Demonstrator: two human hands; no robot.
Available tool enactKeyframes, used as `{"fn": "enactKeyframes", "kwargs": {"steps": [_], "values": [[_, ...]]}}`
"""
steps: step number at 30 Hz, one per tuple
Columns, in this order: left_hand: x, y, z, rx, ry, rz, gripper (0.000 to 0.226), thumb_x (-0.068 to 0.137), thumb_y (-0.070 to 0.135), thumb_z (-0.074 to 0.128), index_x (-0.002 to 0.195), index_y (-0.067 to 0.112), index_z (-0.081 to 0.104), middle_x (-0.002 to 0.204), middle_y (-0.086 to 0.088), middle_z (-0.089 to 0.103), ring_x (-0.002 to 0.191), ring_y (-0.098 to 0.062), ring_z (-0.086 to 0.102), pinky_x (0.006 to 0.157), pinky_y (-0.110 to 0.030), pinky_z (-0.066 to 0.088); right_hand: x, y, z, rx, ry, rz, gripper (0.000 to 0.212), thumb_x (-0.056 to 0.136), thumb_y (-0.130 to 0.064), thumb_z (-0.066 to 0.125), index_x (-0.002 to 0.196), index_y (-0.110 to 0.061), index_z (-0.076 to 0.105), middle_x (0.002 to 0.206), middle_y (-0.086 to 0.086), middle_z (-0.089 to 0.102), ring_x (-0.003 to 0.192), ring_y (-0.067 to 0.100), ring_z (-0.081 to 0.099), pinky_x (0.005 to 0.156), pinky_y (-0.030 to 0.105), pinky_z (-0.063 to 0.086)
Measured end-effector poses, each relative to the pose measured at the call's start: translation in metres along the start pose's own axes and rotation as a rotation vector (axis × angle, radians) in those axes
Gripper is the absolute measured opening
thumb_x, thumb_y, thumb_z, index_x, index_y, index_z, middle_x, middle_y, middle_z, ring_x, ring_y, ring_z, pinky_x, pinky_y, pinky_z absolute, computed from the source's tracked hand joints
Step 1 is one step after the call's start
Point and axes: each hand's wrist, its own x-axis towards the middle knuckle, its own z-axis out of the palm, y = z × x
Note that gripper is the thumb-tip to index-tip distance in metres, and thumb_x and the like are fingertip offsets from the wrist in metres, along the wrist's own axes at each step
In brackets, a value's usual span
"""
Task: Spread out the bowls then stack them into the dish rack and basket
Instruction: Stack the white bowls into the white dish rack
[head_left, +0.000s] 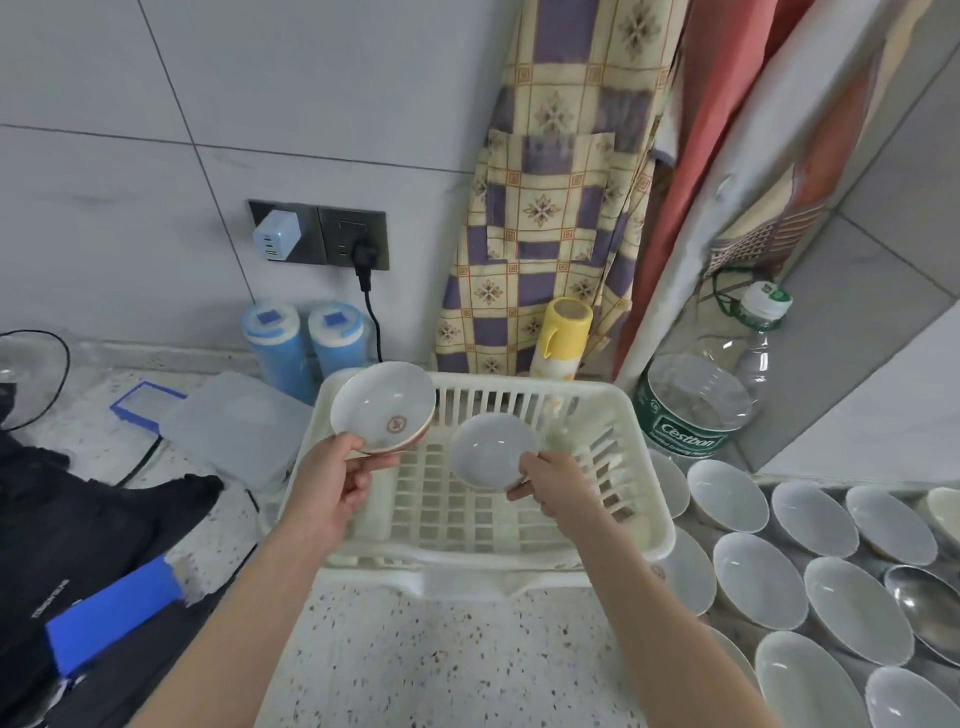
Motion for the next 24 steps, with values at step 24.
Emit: {"fn": "enactKeyframes", "kwargs": {"steps": [24], "values": [[0.044,-0.009,0.007,0.104,-0.007,0.047,0.021,0.092,0.012,0.042,0.104,0.009,0.059,0.076,-0.017,0.075,0.041,-0.007,0.031,0.038,-0.018,0.023,0.056,-0.012,0.079,0.081,-0.215,0.161,0.021,0.091,-0.003,0.038,0.094,-0.011,0.057,0.076,0.013,0.067,0.035,0.003,0.054,0.03,0.015,0.023]]}}
